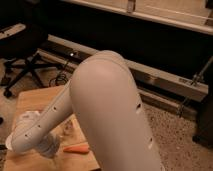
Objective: Place the pepper in the ceramic cup
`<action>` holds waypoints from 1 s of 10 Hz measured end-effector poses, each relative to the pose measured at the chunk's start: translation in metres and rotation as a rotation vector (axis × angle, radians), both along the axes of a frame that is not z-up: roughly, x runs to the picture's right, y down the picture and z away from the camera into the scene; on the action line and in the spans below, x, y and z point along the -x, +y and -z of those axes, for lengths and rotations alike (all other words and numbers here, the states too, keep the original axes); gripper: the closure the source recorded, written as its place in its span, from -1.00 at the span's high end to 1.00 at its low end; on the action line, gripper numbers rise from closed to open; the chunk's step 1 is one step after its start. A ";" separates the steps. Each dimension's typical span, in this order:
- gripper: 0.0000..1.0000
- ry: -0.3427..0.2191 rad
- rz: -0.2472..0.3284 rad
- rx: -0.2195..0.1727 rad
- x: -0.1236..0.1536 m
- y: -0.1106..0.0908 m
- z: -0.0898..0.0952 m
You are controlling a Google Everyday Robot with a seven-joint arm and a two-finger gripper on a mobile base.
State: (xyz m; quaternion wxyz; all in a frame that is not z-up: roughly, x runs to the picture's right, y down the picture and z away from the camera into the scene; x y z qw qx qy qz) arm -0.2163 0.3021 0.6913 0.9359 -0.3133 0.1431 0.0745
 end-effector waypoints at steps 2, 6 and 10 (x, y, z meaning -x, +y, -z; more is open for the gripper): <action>0.60 0.031 -0.006 0.004 -0.004 0.006 -0.003; 0.60 0.059 -0.012 0.022 -0.008 0.010 -0.013; 0.60 0.066 -0.018 0.036 -0.015 0.013 -0.023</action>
